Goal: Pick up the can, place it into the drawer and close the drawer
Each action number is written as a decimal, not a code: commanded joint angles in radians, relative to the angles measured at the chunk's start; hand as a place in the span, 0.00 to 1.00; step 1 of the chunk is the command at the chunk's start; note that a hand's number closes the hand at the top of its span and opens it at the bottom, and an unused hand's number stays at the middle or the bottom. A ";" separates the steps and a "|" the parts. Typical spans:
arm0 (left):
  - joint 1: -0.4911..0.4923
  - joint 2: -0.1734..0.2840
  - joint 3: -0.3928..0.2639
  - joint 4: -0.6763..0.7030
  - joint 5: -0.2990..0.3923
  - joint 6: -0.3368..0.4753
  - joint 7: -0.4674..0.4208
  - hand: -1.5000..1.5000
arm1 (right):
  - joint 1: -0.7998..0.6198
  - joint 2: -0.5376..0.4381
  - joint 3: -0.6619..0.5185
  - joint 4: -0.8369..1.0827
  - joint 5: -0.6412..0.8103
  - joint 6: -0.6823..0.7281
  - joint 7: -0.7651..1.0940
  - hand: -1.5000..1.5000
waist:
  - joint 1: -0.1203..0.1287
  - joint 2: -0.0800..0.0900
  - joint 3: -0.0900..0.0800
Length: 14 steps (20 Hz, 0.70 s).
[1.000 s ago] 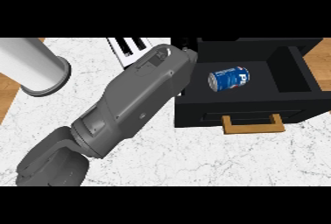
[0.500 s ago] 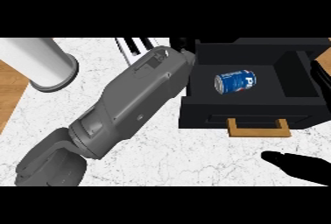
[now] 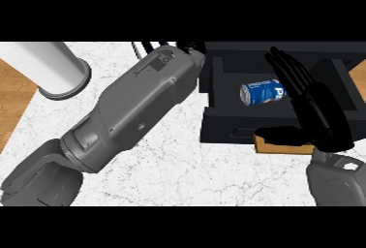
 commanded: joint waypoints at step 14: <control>0.127 0.187 -0.008 -0.247 -0.097 0.036 0.137 0.00 | -0.321 0.020 0.008 0.830 0.314 -0.425 -0.062 0.00 | 0.012 0.003 0.001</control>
